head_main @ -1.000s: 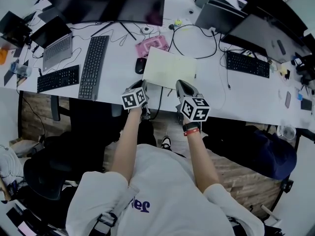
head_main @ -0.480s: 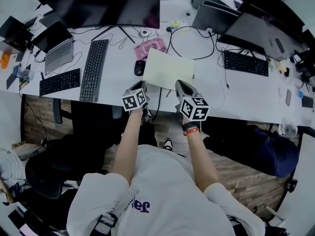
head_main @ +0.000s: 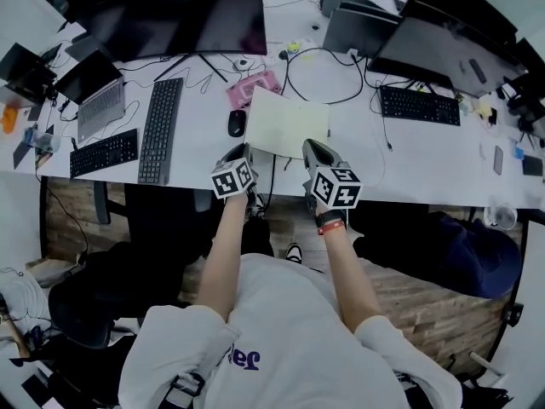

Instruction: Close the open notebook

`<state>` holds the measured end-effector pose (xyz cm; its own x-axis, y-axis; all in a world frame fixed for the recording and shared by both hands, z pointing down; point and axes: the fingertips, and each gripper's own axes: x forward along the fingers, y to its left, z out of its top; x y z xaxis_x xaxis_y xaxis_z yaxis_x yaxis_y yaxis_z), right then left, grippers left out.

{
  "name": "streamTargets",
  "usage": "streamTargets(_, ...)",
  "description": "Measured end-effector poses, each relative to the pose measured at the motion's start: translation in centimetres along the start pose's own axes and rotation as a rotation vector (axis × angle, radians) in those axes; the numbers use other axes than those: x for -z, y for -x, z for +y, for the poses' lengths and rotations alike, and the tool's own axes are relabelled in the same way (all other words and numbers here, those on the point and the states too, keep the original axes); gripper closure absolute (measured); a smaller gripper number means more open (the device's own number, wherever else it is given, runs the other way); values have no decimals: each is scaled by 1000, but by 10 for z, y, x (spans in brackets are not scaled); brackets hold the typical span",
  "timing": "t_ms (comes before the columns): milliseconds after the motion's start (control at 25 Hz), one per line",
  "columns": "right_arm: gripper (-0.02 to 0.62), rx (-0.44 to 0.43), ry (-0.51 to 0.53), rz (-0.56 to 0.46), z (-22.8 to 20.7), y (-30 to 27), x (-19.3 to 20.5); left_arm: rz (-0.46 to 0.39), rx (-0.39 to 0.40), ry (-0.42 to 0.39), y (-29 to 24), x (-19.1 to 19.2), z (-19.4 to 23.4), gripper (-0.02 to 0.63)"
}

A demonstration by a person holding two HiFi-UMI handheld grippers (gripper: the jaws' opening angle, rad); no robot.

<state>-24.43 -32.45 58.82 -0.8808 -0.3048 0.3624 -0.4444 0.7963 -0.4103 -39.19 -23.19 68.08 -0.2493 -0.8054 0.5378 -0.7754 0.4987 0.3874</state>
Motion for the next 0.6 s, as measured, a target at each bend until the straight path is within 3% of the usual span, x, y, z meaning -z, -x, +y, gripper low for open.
streamTargets(600,581,16,-13,-29,-12,21,-6,-34,17,-51,7,-2,-32,569)
